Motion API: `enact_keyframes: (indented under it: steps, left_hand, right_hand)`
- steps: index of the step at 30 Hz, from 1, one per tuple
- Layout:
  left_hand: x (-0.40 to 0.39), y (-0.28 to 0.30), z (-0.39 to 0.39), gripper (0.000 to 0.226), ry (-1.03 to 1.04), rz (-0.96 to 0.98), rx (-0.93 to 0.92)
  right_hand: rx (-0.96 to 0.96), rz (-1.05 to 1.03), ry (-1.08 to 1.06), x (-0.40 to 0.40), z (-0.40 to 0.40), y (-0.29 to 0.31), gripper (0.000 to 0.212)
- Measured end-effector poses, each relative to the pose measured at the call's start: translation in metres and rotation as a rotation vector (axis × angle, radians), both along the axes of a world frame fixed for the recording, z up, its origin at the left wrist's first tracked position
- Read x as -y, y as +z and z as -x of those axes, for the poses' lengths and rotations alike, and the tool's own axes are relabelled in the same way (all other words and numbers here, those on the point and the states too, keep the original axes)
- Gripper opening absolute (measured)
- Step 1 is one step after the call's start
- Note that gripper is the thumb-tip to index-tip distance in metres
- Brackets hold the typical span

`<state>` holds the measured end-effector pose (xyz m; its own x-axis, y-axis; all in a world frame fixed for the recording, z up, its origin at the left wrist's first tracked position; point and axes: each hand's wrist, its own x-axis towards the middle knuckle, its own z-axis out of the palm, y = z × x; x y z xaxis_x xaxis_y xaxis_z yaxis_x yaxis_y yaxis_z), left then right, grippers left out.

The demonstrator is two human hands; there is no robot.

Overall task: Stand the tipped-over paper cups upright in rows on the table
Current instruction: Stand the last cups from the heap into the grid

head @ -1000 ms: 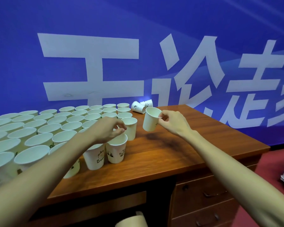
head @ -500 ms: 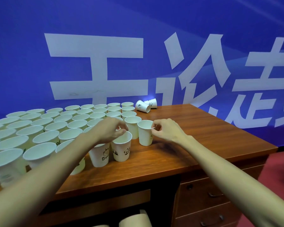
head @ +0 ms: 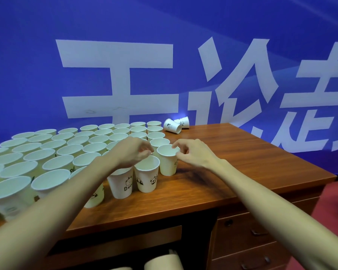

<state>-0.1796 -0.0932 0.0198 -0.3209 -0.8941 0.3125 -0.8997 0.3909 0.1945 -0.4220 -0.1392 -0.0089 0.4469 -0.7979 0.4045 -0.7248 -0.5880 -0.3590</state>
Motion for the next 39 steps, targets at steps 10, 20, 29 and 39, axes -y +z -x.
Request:
enact_keyframes:
  steps: [10, 20, 29, 39]
  left_hand:
    - [0.022, 0.012, -0.004, 0.023, 0.041, 0.016, 0.062]
    - [0.070, 0.023, -0.009, 0.026, 0.076, -0.061, 0.082]
    - [0.127, 0.021, -0.020, 0.027, 0.122, -0.088, 0.062]
    - [0.157, 0.012, -0.029, 0.026, 0.071, -0.043, 0.135]
  right_hand:
    - [0.246, 0.008, -0.203, 0.049, 0.009, 0.007, 0.023]
    - [0.204, -0.082, -0.285, 0.136, -0.004, -0.006, 0.026]
    - [0.186, -0.104, -0.355, 0.221, -0.029, -0.017, 0.037]
    - [0.082, -0.089, -0.445, 0.293, -0.062, -0.027, 0.056]
